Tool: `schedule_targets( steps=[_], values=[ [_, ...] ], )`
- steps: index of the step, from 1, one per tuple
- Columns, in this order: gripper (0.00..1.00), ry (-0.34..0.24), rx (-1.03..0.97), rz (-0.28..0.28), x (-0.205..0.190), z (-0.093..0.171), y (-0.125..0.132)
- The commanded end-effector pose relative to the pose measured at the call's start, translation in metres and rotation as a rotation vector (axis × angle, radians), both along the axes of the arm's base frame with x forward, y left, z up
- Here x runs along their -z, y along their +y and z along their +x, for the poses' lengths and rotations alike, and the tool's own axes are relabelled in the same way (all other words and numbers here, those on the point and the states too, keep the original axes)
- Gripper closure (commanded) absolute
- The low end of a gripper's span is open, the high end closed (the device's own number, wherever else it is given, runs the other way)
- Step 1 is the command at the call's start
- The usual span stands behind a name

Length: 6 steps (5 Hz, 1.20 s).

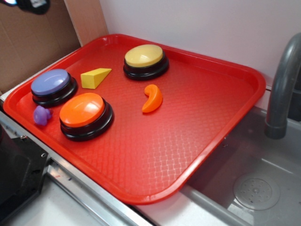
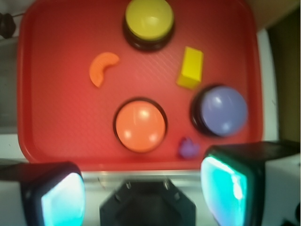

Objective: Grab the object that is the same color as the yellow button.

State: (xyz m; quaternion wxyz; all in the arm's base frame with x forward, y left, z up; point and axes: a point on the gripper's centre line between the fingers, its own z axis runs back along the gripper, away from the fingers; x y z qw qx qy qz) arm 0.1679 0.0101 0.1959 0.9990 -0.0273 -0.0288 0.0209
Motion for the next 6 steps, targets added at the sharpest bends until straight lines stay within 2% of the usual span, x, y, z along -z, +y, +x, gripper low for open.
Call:
schedule_targets(
  steps=[1, 2, 3, 5, 6],
  values=[
    [0.00, -0.026, -0.067, 0.033, 0.060, 0.048, 0.045],
    [0.00, -0.038, -0.048, 0.044, 0.093, 0.067, 0.061],
    [0.00, -0.021, -0.080, 0.067, 0.120, 0.076, 0.078],
    [0.00, -0.009, -0.084, 0.085, 0.149, 0.083, 0.097],
    [0.00, -0.010, -0.063, 0.088, 0.158, 0.087, 0.098]
  ],
)
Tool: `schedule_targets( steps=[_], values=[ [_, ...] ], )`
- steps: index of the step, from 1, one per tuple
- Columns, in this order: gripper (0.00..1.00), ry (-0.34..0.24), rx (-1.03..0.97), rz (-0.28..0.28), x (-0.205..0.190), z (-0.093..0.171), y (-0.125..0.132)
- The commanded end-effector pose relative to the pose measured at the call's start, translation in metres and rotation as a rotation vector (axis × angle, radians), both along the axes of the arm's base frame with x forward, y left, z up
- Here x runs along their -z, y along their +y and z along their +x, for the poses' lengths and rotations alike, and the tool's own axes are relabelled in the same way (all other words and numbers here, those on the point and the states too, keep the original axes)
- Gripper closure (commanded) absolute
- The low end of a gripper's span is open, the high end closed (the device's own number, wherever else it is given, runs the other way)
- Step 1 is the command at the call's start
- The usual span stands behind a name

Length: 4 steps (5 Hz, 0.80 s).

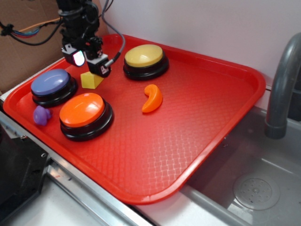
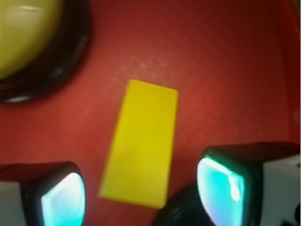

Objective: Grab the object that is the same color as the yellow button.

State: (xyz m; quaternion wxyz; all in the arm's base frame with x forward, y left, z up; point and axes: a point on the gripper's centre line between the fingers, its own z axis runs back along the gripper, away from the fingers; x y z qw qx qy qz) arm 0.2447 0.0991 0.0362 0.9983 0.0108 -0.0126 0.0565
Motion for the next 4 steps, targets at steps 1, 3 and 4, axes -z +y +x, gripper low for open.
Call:
schedule_targets(
  steps=[1, 3, 4],
  values=[
    [0.00, -0.031, 0.018, 0.004, 0.0078, 0.0145, 0.0105],
    [1.00, -0.039, 0.018, -0.008, 0.0121, 0.0141, 0.0121],
    [1.00, -0.024, 0.003, -0.014, 0.0029, 0.0094, 0.0125]
  ],
)
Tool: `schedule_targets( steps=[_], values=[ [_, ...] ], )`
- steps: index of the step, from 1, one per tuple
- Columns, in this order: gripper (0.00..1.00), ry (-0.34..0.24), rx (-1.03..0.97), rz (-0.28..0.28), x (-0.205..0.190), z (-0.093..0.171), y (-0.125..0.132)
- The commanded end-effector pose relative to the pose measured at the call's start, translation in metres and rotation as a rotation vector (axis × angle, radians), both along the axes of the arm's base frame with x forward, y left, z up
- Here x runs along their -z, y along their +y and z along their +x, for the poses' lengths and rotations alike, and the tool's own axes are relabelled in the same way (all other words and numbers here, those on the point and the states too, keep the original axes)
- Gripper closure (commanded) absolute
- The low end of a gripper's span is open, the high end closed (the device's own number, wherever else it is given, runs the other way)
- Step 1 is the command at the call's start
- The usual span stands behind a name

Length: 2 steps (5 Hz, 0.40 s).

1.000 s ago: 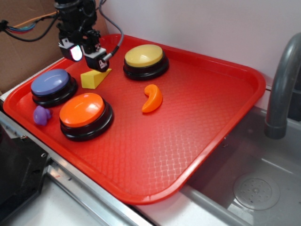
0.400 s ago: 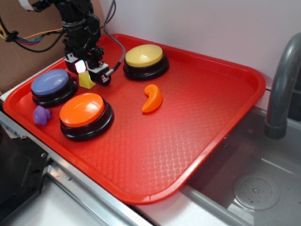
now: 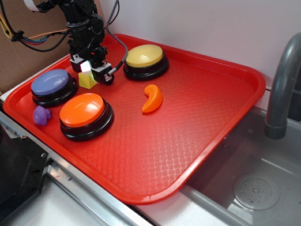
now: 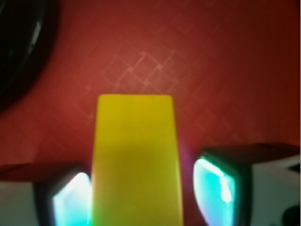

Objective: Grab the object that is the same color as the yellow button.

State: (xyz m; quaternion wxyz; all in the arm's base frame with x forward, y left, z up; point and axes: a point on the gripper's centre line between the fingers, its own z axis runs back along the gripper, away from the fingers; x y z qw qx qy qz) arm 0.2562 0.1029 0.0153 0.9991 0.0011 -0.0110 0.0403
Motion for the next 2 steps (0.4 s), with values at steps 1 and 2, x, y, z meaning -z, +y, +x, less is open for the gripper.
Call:
schedule_targets(
  steps=[1, 2],
  values=[
    [1.00, 0.016, -0.049, 0.011, -0.034, -0.002, 0.006],
    [1.00, 0.057, -0.064, 0.059, -0.068, 0.007, -0.028]
  ],
)
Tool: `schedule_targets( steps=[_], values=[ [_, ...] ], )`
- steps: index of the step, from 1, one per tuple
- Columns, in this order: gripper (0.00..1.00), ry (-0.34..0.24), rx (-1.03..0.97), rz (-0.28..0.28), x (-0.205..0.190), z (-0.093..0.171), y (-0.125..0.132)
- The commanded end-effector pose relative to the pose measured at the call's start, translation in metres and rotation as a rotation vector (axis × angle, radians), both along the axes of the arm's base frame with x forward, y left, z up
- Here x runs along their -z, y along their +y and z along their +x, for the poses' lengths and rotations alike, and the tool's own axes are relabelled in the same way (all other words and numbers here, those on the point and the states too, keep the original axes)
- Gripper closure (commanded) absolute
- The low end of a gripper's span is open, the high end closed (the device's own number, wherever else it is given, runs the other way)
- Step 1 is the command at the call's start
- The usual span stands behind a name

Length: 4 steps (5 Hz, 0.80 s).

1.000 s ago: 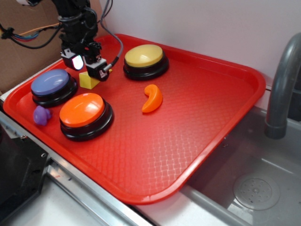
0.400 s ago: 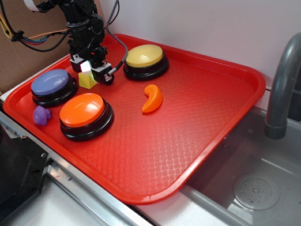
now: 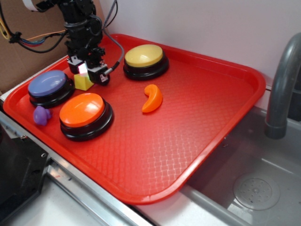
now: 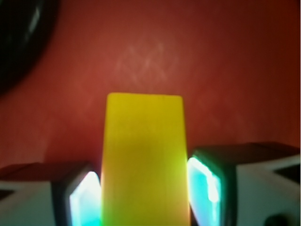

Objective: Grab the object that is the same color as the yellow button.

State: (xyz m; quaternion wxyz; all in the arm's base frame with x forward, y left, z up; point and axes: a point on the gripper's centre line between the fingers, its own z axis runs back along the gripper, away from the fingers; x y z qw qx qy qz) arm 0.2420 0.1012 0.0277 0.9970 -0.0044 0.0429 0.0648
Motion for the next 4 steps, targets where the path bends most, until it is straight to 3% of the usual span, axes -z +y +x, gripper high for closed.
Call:
schedule_targets(
  steps=[1, 3, 4],
  values=[
    [1.00, -0.021, 0.028, 0.089, -0.082, 0.018, -0.061],
    [1.00, -0.034, 0.195, -0.027, -0.105, -0.009, -0.115],
    [1.00, -0.054, 0.218, -0.035, -0.105, -0.011, -0.126]
  ],
)
